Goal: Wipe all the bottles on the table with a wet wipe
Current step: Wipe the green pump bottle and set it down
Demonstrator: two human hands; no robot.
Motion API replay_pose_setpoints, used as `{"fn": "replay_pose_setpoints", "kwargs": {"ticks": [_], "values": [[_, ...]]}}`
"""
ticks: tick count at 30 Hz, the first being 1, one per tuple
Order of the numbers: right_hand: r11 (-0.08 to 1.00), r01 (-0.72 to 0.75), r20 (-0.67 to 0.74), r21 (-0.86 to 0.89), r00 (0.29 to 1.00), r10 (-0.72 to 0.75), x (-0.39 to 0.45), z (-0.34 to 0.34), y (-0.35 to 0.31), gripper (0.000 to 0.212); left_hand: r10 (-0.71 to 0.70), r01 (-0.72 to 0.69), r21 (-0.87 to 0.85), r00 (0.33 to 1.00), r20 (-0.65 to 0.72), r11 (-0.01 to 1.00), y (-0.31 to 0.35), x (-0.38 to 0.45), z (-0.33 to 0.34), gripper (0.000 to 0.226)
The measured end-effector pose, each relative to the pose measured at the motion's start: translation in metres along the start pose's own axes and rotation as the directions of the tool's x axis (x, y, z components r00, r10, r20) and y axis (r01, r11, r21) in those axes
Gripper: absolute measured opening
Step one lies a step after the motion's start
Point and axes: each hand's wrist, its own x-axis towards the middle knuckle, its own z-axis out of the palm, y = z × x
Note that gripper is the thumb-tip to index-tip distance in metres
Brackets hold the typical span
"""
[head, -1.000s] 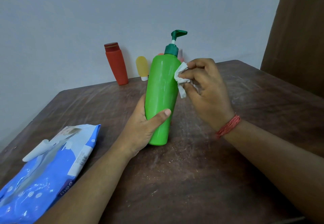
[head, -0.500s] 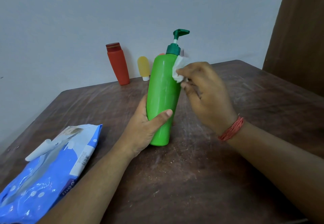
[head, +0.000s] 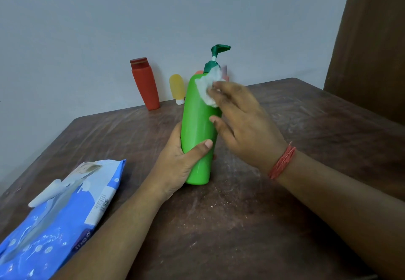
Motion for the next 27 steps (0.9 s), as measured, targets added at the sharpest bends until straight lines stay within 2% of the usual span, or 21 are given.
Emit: {"fn": "replay_pose_setpoints", "kwargs": {"ticks": [1,5,9,13,14,17,18,19,21,22,26,27], "values": [[1.0,0.0,-0.004,-0.002,1.0,0.0,0.001,-0.001,0.0,0.043,-0.003,0.003,0.005,1.0,0.004,1.0,0.0,0.0,0.0,0.052],[0.966,0.259,0.037,-0.012,0.965,-0.259,-0.008,0.005,-0.003,0.031,0.008,-0.008,0.012,1.0,-0.007,1.0,0.003,-0.002,0.001,0.048],[0.992,0.121,-0.005,-0.021,0.993,-0.122,0.003,0.004,0.01,0.041,0.004,-0.004,0.076,1.0,0.001,0.997,0.001,-0.001,0.0,0.055],[0.941,0.338,0.078,0.018,0.938,-0.338,-0.008,0.004,0.0,0.038,0.032,-0.031,0.098,0.999,-0.01,0.995,0.001,-0.002,0.001,0.053],[0.947,0.321,0.056,-0.008,0.946,-0.32,-0.005,0.003,0.003,0.039,0.045,-0.044,0.135,0.999,-0.005,0.99,0.0,-0.002,0.001,0.053],[0.991,0.11,-0.08,-0.07,0.99,-0.115,0.009,-0.002,0.015,0.044,0.079,-0.081,0.281,0.997,0.019,0.956,0.003,-0.001,0.004,0.053],[0.991,0.113,-0.094,-0.073,0.988,-0.12,0.008,-0.003,0.015,0.044,0.087,-0.086,0.311,0.996,0.011,0.946,0.004,-0.002,0.005,0.052],[0.981,0.18,-0.071,-0.073,0.98,-0.185,0.005,-0.003,0.012,0.042,0.096,-0.09,0.341,0.995,-0.002,0.936,0.006,-0.003,0.006,0.051],[0.935,0.345,0.039,-0.078,0.939,-0.343,-0.003,-0.002,0.006,0.039,0.123,-0.102,0.395,0.992,-0.026,0.913,0.009,-0.005,0.008,0.051],[0.924,0.369,0.063,-0.099,0.929,-0.364,-0.002,-0.003,0.006,0.041,0.139,-0.114,0.421,0.99,-0.03,0.9,0.01,-0.005,0.008,0.051],[0.981,0.094,-0.046,-0.169,0.994,-0.103,0.012,-0.009,0.022,0.048,0.205,-0.154,0.543,0.978,-0.035,0.826,0.012,-0.003,0.009,0.059],[0.982,0.103,-0.039,-0.157,0.993,-0.11,0.009,-0.008,0.019,0.049,0.214,-0.155,0.561,0.976,-0.039,0.813,0.012,-0.003,0.009,0.061]]}}
